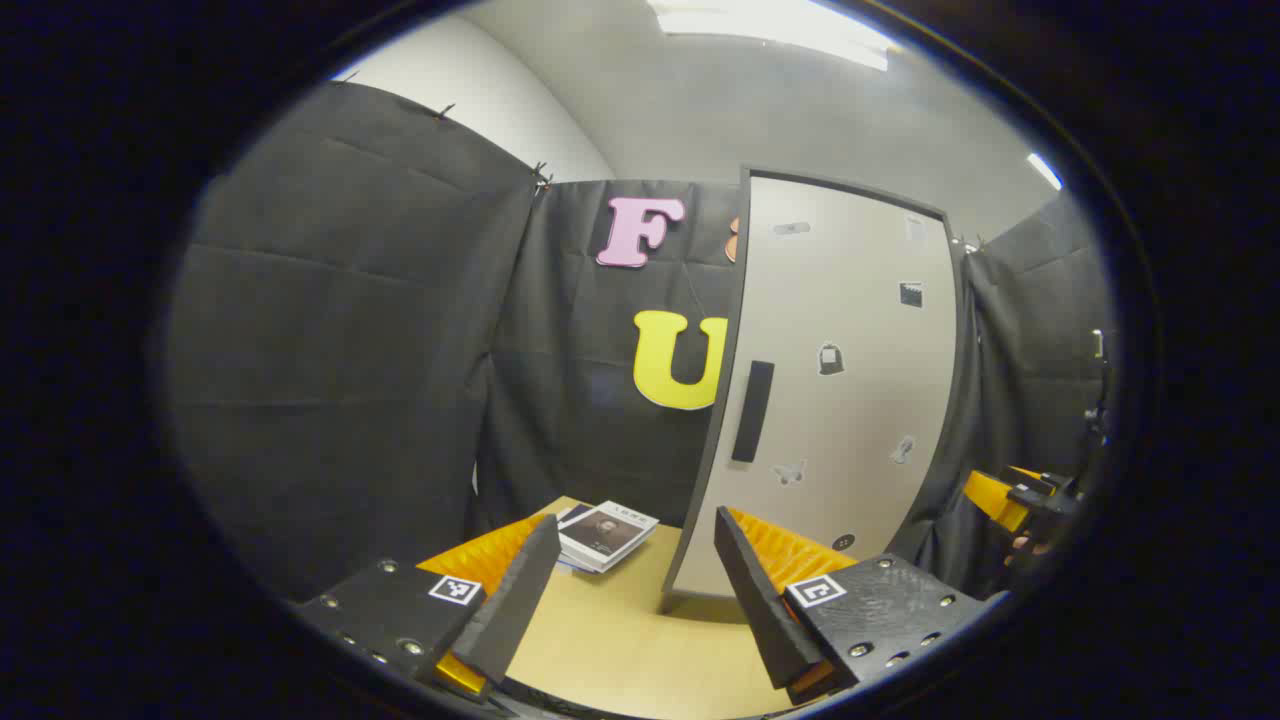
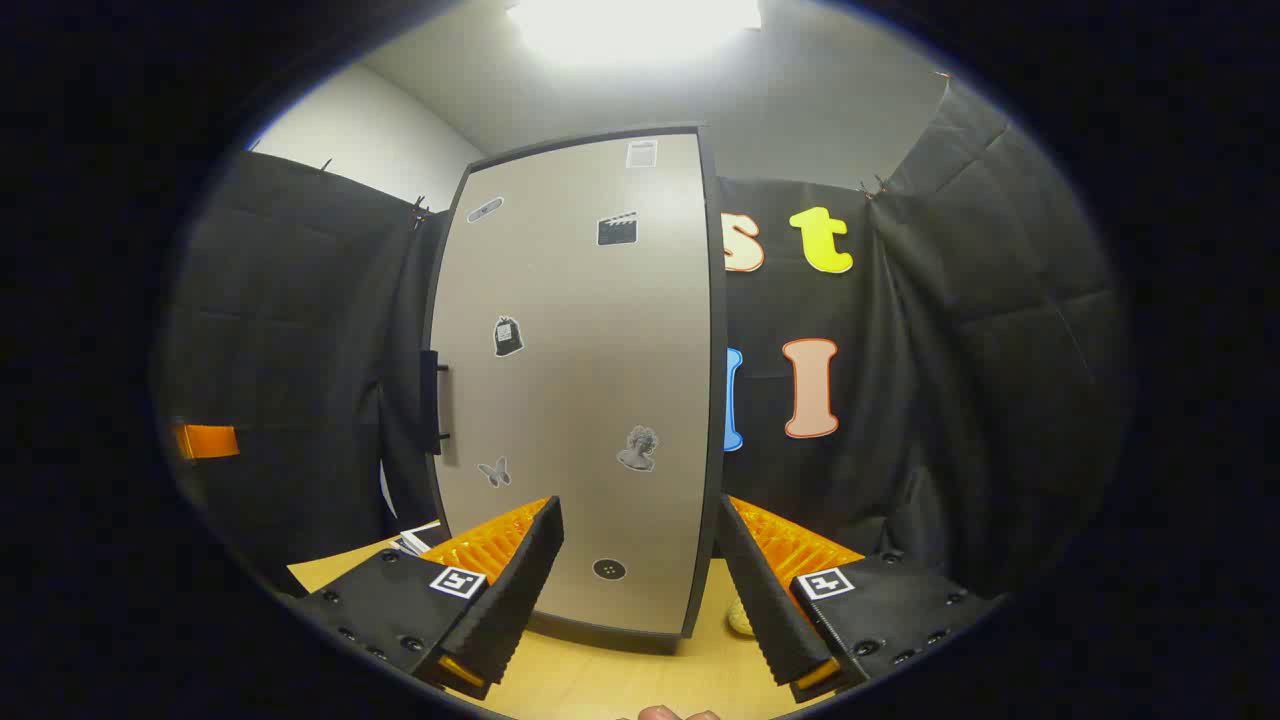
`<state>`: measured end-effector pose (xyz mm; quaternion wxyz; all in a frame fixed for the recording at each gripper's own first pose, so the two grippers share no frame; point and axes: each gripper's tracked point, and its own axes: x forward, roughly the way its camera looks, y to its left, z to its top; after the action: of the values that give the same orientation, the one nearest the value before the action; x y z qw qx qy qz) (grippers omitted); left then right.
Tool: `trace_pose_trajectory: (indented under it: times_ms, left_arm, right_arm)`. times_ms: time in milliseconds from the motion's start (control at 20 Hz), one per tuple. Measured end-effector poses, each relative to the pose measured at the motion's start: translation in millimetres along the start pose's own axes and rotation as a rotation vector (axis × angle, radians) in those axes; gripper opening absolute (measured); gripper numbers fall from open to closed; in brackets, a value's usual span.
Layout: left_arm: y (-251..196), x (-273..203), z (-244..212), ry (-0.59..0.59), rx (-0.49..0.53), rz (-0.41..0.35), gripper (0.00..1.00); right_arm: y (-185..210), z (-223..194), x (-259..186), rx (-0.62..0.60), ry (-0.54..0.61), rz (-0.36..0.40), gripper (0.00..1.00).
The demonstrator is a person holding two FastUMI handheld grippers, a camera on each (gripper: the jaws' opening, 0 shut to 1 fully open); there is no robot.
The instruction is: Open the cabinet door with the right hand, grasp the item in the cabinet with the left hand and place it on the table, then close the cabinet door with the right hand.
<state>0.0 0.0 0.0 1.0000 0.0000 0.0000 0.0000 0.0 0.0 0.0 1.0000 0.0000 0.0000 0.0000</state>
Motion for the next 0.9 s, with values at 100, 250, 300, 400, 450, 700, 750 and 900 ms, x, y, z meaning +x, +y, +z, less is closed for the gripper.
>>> trace_pose_trajectory:
  times_ms: [100, 250, 300, 400, 450, 700, 750, 900]
  left_arm:
    - [1.5, 7.0, 3.5, -0.005, 0.000, -0.012, 0.94]
    - [9.7, 17.2, 12.1, -0.013, 0.012, -0.029, 0.95]
    - [14.8, 20.6, 16.6, -0.018, 0.029, -0.033, 0.95]
    - [24.8, 28.5, 25.9, -0.032, 0.056, -0.039, 0.91]
    - [26.8, 31.1, 27.3, -0.032, 0.060, -0.046, 0.91]
    - [40.9, 46.9, 39.4, -0.048, 0.092, -0.084, 0.91]
    - [42.7, 49.4, 39.9, -0.049, 0.097, -0.091, 0.95]
    - [46.0, 55.7, 41.4, -0.052, 0.089, -0.114, 0.92]
  right_arm:
    - [-0.6, -3.6, 2.4, 0.007, 0.011, -0.008, 0.97]
    - [1.7, -7.4, 1.7, 0.017, 0.023, -0.030, 0.96]
    - [2.5, -6.8, 2.5, 0.024, 0.022, -0.035, 0.96]
    - [-0.2, -5.8, 2.9, 0.027, 0.015, -0.051, 0.96]
    - [1.3, -6.0, 2.4, 0.025, 0.013, -0.062, 0.96]
    - [24.5, 0.1, 12.7, 0.041, 0.021, -0.098, 0.97]
    - [26.5, 0.7, 15.0, 0.040, 0.023, -0.103, 0.97]
    - [35.8, 3.9, 17.1, 0.028, 0.020, -0.116, 0.96]
